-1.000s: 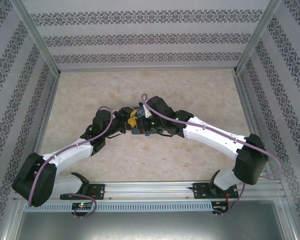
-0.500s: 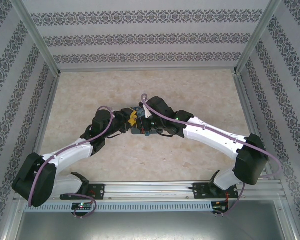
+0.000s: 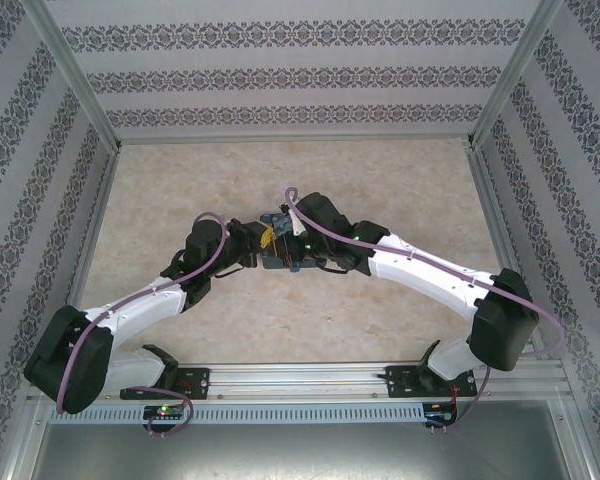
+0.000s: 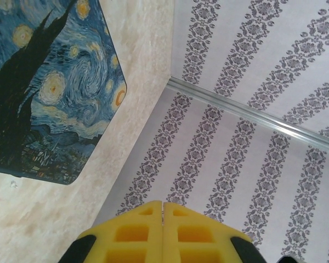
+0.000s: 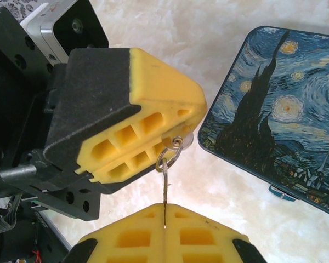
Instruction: Unlock the padlock with the key
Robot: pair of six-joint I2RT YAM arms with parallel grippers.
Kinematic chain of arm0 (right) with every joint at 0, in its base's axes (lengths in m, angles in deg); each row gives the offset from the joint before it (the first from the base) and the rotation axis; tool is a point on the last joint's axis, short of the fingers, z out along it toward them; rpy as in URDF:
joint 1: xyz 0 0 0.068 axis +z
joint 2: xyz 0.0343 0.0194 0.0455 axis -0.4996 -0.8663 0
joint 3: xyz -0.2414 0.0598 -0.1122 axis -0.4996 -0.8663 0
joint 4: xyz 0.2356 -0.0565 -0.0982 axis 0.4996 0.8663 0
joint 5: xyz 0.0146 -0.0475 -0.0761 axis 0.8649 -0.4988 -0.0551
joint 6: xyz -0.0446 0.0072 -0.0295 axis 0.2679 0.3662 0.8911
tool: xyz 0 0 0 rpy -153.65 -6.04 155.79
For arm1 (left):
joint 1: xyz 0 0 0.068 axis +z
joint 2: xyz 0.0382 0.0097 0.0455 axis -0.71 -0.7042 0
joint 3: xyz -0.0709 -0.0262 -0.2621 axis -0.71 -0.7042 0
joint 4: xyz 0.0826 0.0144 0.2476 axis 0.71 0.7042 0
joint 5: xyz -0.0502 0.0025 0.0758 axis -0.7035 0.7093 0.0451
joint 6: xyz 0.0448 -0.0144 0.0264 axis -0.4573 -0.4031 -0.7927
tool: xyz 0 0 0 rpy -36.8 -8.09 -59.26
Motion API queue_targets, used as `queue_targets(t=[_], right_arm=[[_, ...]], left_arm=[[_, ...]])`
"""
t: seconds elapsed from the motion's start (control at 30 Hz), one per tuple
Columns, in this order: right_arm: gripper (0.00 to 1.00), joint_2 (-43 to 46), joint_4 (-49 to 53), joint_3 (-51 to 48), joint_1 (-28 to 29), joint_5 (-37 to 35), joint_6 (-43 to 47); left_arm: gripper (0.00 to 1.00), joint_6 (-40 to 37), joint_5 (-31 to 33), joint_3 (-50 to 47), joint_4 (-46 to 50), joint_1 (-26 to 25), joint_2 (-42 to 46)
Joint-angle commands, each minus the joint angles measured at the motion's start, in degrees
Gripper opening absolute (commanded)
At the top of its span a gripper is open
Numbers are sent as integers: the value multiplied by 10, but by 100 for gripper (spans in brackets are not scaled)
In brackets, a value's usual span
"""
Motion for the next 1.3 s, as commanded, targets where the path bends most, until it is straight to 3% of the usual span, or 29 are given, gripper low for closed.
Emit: queue_targets(t=[0.0, 0.03, 0.07, 0.2, 0.33, 0.5, 0.67, 0.97, 1.27], right_arm=[[0, 20, -6, -14, -7, -11, -6], [3, 25, -5, -19, -8, -17, -7], [15, 34, -6, -26, -11, -24, -11], [46, 84, -37, -81, -41, -24, -46], [56, 124, -101, -132, -84, 19, -91], [66, 139, -216, -170, -118, 72, -155], [66, 133, -336, -183, -130, 102, -215], [63, 102, -527, -205, -131, 117, -296], [51, 52, -655, -212, -130, 120, -354]], left_arm=[[0, -18, 20, 1, 17, -6, 14], [0, -29, 24, 2, 19, -6, 15], [0, -48, 26, 6, 27, -4, 16], [0, -188, 36, 46, 92, 7, 36], [0, -377, 46, 105, 157, 10, 57], [0, -539, 20, 144, 137, 9, 62], [0, -577, -7, 147, 58, 10, 46], [0, -534, -23, 132, -68, 10, 22], [0, -473, -13, 120, -130, 10, 4]])
